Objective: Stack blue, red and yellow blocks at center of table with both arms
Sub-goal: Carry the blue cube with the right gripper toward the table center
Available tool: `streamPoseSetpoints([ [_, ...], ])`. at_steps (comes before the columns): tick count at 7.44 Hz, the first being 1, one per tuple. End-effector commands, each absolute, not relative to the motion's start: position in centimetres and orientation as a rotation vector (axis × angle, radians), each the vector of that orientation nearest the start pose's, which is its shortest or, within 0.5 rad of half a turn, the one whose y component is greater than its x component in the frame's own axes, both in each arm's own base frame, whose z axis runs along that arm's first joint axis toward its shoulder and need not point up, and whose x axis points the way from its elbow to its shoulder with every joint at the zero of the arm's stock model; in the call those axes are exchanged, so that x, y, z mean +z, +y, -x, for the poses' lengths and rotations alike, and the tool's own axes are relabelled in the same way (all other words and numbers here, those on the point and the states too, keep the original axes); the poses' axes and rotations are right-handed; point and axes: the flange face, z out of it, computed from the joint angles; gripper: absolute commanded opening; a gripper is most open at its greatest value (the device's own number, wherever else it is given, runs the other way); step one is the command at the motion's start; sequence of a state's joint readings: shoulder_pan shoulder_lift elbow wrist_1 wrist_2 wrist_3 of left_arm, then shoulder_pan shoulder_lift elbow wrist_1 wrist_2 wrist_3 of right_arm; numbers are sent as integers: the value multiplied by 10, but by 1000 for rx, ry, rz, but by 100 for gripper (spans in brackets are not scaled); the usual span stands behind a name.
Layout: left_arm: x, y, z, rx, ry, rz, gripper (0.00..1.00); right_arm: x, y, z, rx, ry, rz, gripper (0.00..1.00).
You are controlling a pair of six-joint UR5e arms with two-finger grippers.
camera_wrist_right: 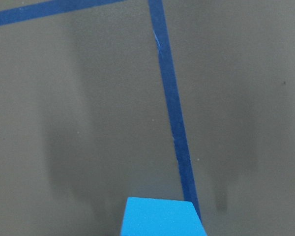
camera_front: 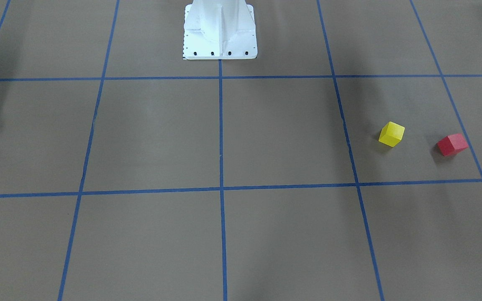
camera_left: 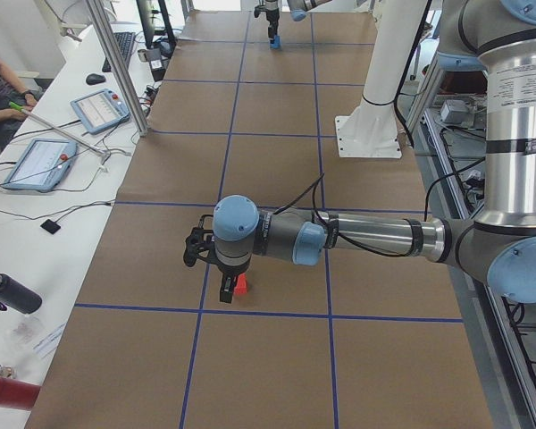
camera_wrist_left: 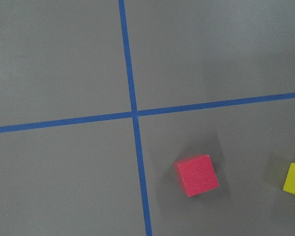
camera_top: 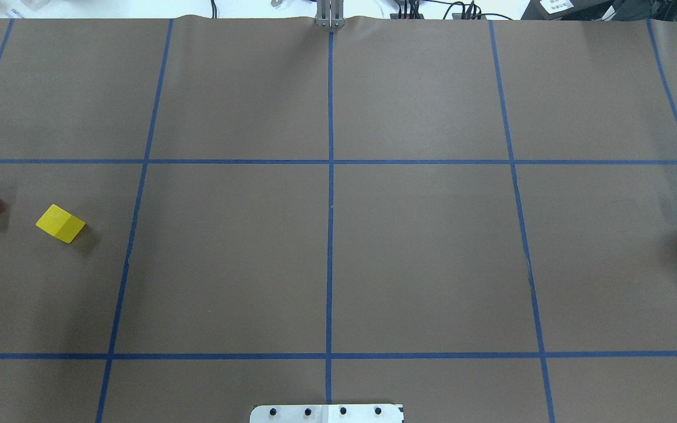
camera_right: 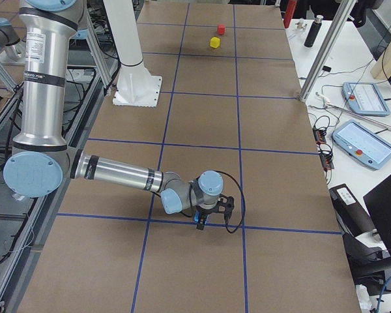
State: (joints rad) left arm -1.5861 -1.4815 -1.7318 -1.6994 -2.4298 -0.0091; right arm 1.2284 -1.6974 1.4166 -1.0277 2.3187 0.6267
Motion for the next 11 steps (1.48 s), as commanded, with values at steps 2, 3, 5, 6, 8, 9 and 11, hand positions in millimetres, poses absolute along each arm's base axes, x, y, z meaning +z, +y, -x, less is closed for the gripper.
streamPoseSetpoints([
  [2,598,-463,65,65,855,-195,100,722,-449,95,184,-794,118,0],
  [3,596,-463,65,67,855,-198,99,703,-460,101,178,-823,101,0],
  [5,592,-463,65,67,857,-204,99,612,-490,160,149,-902,62,0],
  [6,591,-463,65,69,857,-207,99,557,-513,210,174,-948,76,0],
  [8,589,-467,61,78,857,-209,99,445,-548,296,185,-1017,83,0],
  [9,591,-467,60,80,858,-205,99,380,-545,369,196,-1011,120,0],
  [11,596,-467,54,85,859,-187,99,254,-525,476,180,-938,73,0],
])
